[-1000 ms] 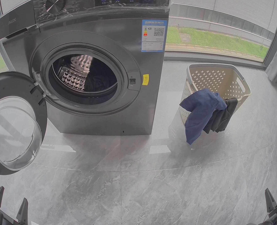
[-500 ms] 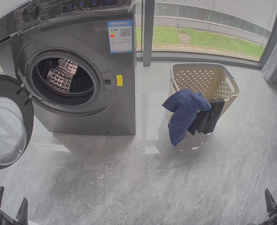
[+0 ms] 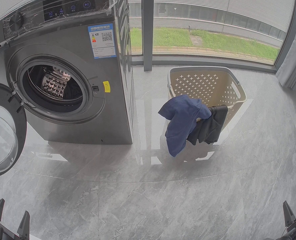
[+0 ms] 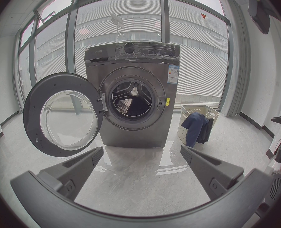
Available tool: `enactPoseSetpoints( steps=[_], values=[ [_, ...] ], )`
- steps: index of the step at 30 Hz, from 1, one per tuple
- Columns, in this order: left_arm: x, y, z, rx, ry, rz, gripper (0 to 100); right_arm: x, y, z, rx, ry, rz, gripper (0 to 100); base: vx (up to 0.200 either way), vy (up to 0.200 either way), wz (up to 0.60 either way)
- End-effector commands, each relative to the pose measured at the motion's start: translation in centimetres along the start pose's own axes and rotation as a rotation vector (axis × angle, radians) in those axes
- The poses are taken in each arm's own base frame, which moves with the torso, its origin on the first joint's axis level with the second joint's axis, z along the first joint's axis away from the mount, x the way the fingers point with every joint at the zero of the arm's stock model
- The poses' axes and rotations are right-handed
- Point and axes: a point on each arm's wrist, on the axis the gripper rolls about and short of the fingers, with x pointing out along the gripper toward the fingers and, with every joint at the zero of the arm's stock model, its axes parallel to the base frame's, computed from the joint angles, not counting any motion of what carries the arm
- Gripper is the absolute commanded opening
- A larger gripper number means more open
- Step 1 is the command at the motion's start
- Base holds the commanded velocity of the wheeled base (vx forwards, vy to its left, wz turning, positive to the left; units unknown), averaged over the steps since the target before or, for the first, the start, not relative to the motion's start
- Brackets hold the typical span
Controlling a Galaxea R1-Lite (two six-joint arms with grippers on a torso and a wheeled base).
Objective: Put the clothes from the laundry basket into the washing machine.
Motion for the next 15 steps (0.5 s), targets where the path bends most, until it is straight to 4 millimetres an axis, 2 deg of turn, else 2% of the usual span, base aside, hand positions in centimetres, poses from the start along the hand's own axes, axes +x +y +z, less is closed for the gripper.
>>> enactPoseSetpoints(
  steps=[1,2,8,15],
  values=[
    [0.02,0.01,-0.51,-0.001,0.002,0.001,100,0.02,0.00,-0.51,0.000,0.003,0.000,100,0.000,-0.200,0.00],
    [0.02,0.01,-0.51,-0.003,0.002,0.001,100,0.02,0.00,-0.51,0.000,0.003,0.000,100,0.000,-0.200,0.00],
    [0.02,0.01,-0.52,-0.003,0.004,0.001,100,0.02,0.00,-0.51,0.000,0.003,0.000,100,0.000,0.000,0.00],
    [0.02,0.01,-0.52,-0.003,0.004,0.001,100,0.02,0.00,-0.51,0.000,0.003,0.000,100,0.200,0.000,0.00]
  ],
)
